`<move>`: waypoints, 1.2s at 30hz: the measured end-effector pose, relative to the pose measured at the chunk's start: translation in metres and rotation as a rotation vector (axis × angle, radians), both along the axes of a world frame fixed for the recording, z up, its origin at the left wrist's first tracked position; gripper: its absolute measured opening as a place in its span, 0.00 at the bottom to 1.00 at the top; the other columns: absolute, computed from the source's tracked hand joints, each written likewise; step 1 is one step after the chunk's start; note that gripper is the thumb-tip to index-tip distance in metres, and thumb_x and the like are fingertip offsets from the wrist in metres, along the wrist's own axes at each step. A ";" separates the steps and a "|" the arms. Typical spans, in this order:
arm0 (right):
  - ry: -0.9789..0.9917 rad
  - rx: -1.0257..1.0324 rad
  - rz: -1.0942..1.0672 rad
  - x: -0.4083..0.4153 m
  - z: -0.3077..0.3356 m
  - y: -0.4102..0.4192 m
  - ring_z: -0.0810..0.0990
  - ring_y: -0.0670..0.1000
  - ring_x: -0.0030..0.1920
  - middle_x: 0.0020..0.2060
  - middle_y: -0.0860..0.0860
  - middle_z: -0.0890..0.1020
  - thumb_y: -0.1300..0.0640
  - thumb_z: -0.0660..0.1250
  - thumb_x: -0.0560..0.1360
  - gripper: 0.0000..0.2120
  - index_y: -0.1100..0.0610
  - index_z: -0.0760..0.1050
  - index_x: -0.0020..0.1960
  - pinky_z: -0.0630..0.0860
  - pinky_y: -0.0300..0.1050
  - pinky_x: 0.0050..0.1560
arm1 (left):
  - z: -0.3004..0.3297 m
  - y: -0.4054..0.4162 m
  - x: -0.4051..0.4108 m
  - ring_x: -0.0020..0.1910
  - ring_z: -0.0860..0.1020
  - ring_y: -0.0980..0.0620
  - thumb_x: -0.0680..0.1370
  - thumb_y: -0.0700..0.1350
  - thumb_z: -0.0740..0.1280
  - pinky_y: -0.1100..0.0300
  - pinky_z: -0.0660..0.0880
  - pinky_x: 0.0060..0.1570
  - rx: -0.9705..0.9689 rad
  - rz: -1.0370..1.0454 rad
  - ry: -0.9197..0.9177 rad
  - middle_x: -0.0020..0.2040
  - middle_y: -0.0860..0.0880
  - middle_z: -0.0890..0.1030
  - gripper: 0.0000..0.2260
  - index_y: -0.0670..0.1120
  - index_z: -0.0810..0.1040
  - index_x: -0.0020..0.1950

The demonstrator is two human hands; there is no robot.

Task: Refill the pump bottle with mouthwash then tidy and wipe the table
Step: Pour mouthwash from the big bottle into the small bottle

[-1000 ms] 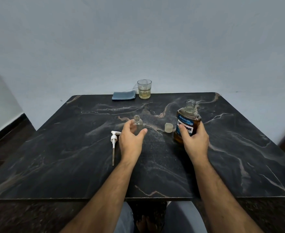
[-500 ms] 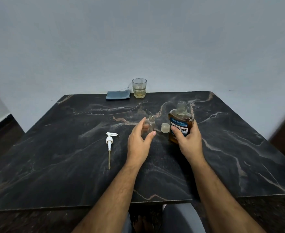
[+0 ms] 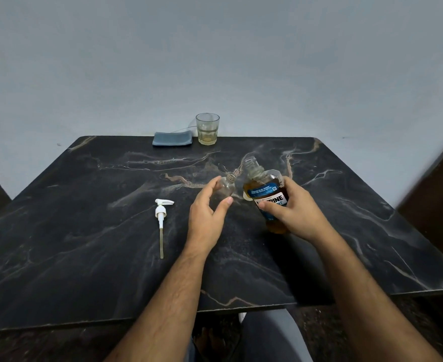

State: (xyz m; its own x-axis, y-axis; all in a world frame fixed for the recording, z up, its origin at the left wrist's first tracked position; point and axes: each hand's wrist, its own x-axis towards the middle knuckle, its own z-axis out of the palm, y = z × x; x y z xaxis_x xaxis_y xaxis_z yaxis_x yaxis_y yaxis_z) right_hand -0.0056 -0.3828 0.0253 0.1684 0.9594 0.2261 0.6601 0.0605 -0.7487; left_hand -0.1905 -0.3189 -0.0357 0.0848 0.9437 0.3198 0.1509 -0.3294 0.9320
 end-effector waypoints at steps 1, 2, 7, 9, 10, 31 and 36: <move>-0.027 -0.019 0.004 0.001 0.002 -0.001 0.82 0.45 0.50 0.49 0.43 0.82 0.51 0.76 0.70 0.20 0.47 0.73 0.59 0.80 0.54 0.55 | 0.000 0.000 0.000 0.65 0.73 0.63 0.78 0.43 0.70 0.59 0.70 0.68 0.002 -0.006 0.000 0.64 0.59 0.76 0.23 0.53 0.72 0.72; -0.047 -0.034 0.007 0.002 0.004 -0.002 0.82 0.45 0.50 0.49 0.43 0.82 0.50 0.76 0.70 0.20 0.47 0.73 0.59 0.80 0.54 0.55 | 0.001 0.000 0.000 0.65 0.72 0.64 0.78 0.43 0.70 0.60 0.70 0.68 0.005 -0.012 0.000 0.65 0.59 0.76 0.24 0.54 0.71 0.72; -0.149 -0.096 0.034 0.007 0.013 -0.008 0.82 0.46 0.47 0.46 0.44 0.83 0.48 0.74 0.71 0.18 0.48 0.73 0.58 0.80 0.54 0.52 | 0.001 0.000 -0.001 0.65 0.70 0.69 0.78 0.43 0.69 0.61 0.69 0.68 0.021 -0.028 -0.005 0.62 0.65 0.74 0.24 0.57 0.70 0.73; -0.178 -0.118 0.045 0.008 0.016 -0.009 0.82 0.45 0.46 0.45 0.45 0.83 0.48 0.74 0.71 0.17 0.49 0.73 0.56 0.80 0.53 0.51 | 0.001 0.000 0.000 0.65 0.71 0.68 0.79 0.43 0.68 0.60 0.69 0.69 0.031 -0.028 -0.004 0.61 0.66 0.73 0.24 0.57 0.70 0.73; -0.191 -0.127 0.048 0.009 0.017 -0.009 0.82 0.45 0.45 0.45 0.45 0.83 0.48 0.74 0.71 0.17 0.49 0.73 0.56 0.81 0.53 0.50 | 0.001 0.000 -0.001 0.65 0.71 0.67 0.79 0.43 0.68 0.60 0.69 0.69 0.033 -0.031 -0.003 0.61 0.66 0.73 0.24 0.58 0.69 0.73; -0.427 -0.153 0.051 0.013 0.032 -0.011 0.82 0.46 0.43 0.44 0.45 0.83 0.46 0.73 0.71 0.16 0.49 0.72 0.54 0.81 0.54 0.46 | 0.004 -0.004 -0.002 0.65 0.71 0.67 0.78 0.42 0.70 0.53 0.70 0.69 0.057 -0.065 0.041 0.61 0.69 0.72 0.25 0.59 0.70 0.72; -0.489 -0.165 0.041 0.014 0.035 -0.011 0.81 0.46 0.43 0.44 0.45 0.83 0.45 0.72 0.72 0.15 0.49 0.71 0.53 0.80 0.53 0.46 | 0.006 -0.004 -0.001 0.65 0.70 0.67 0.78 0.42 0.70 0.51 0.70 0.70 0.044 -0.065 0.054 0.60 0.71 0.71 0.25 0.57 0.70 0.73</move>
State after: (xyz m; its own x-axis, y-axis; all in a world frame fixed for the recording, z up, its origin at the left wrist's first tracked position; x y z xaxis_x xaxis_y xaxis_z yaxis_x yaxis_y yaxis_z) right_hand 0.0083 -0.3939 0.0600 0.0421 0.9926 0.1141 0.9349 0.0011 -0.3549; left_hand -0.1917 -0.3232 -0.0293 0.1633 0.9206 0.3546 0.1774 -0.3810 0.9074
